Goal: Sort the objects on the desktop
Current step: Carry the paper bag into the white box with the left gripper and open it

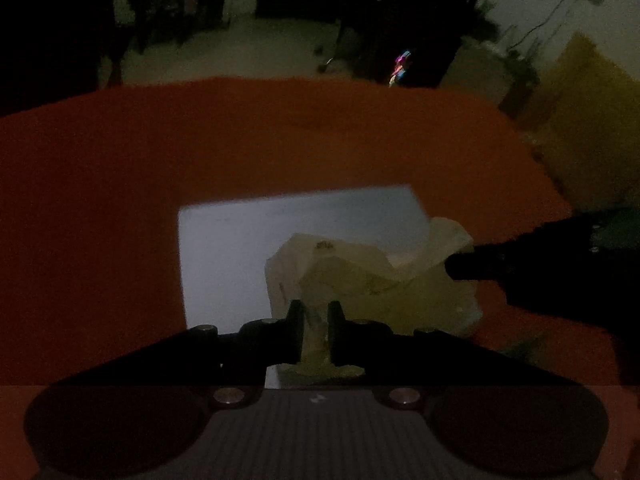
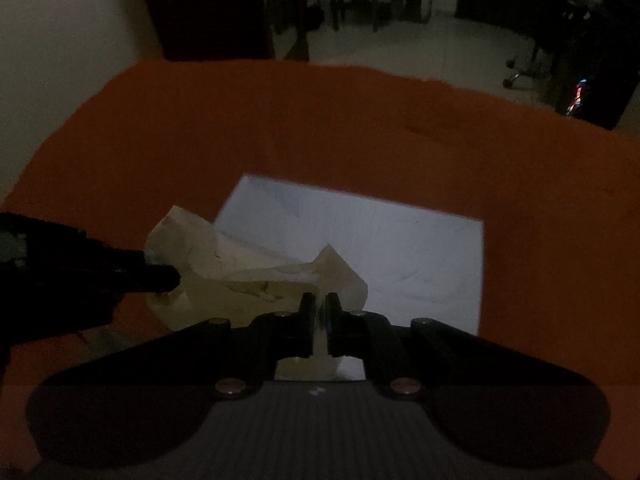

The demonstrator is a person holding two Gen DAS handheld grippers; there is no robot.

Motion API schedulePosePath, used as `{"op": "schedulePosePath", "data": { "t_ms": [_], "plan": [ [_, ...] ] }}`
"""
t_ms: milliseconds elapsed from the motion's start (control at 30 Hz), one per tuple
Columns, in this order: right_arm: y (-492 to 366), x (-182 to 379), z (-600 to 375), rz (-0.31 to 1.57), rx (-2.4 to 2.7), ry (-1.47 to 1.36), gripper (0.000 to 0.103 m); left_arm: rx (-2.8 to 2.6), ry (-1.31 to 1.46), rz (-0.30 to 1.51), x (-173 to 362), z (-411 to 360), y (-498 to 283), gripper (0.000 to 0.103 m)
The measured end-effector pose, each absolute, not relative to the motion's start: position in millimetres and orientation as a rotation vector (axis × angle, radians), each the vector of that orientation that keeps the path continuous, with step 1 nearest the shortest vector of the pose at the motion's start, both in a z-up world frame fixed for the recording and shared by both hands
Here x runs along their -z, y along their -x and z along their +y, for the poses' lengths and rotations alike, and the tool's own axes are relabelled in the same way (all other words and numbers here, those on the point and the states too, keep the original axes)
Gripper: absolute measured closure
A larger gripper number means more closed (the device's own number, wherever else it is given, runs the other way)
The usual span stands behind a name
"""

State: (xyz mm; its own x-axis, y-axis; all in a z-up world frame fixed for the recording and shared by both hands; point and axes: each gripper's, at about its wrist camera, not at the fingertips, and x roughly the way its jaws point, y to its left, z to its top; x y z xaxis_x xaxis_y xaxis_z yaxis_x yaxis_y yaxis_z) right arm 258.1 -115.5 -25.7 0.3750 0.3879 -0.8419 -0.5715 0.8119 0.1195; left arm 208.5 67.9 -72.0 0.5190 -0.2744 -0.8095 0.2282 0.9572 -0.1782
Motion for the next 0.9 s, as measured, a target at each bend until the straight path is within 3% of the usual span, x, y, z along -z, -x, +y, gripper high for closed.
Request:
{"op": "schedulePosePath", "data": {
  "t_ms": [367,900],
  "plan": [
    [-193,-17,-171,0.990,-0.660,0.185,0.097,0.424,-0.057,0.966,48,32,-133,0.093],
    [-142,89,-175,1.236,-0.666,0.279,0.097,0.428,-0.175,1.162,141,-3,-93,0.093]
  ]
}}
